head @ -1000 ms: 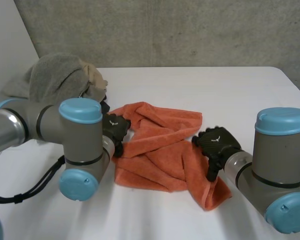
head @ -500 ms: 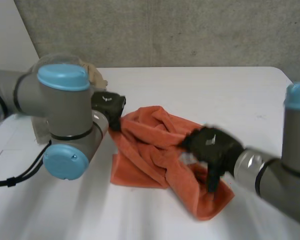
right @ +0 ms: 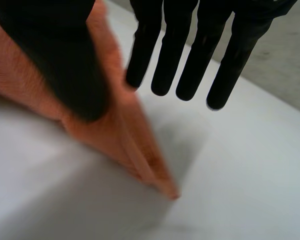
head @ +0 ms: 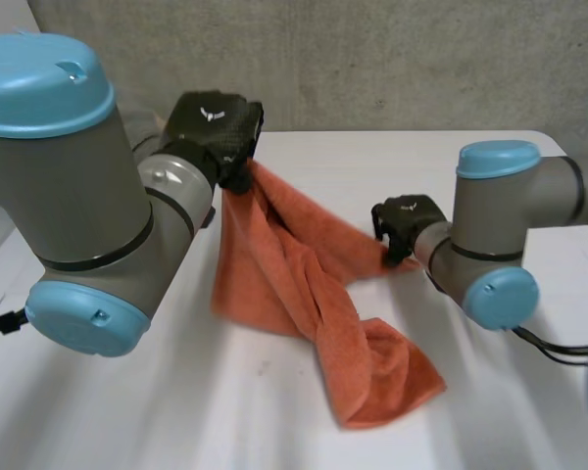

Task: Fold the laundry.

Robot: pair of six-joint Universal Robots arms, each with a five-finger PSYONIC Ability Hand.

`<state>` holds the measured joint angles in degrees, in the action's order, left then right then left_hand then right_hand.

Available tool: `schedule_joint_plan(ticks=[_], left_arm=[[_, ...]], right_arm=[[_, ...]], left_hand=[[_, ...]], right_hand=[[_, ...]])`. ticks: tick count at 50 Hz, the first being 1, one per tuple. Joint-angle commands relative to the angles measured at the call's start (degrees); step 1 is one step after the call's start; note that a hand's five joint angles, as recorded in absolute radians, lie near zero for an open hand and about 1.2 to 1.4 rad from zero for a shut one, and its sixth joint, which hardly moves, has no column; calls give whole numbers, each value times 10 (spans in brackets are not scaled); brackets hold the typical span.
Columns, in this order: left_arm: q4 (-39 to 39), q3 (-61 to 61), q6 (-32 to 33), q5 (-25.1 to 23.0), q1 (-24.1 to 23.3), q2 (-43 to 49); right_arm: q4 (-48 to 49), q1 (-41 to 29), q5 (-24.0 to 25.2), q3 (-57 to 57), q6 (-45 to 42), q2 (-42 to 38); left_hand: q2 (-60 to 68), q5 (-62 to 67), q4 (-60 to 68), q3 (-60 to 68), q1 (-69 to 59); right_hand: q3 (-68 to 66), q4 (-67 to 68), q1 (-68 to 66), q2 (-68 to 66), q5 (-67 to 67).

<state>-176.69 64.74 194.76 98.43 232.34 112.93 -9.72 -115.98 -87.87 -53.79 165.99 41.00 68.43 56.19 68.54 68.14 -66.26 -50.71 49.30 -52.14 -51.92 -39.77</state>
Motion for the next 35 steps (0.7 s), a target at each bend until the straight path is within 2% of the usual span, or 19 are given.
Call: schedule_joint_plan(ticks=[1, 5, 8, 11, 16, 21, 27, 32, 35], left_arm=[[-103, -51, 15, -18, 22, 10], [-167, -103, 51, -32, 59, 21], [-211, -145, 65, -39, 64, 24], [-229, -159, 65, -45, 66, 19], [-227, -133, 65, -44, 61, 12], [-220, -20, 67, -43, 47, -51], [-204, 186, 66, -42, 21, -125], [-199, 317, 64, -33, -7, -126], [-191, 357, 63, -11, -33, -87]], right_arm=[[17, 2, -63, 167, 1, -25], [72, 5, -62, 207, 0, 35], [137, 5, -58, 208, -6, 93], [178, 6, -61, 206, -33, 133], [177, 8, -62, 197, -85, 158], [125, 18, -61, 126, -128, 164], [52, 58, -56, 2, -139, 195], [22, 84, -29, -118, -153, 214], [25, 97, -5, -194, -172, 225]], left_hand=[[116, 138, 115, 119, -137], [116, 138, 115, 119, -137], [116, 138, 115, 119, -137], [116, 138, 115, 119, -137], [116, 138, 115, 119, -137], [116, 138, 115, 119, -137], [116, 138, 115, 119, -137], [116, 138, 115, 119, -137], [116, 138, 115, 119, -137]], right_hand=[[-293, 307, -279, -281, -302], [-293, 307, -279, -281, -302], [-293, 307, -279, -281, -302], [-293, 307, -279, -281, -302], [-293, 307, -279, -281, -302], [-293, 307, -279, -281, -302], [-293, 307, -279, -281, -302], [-293, 307, -279, -281, -302], [-293, 307, -279, -281, -302]])
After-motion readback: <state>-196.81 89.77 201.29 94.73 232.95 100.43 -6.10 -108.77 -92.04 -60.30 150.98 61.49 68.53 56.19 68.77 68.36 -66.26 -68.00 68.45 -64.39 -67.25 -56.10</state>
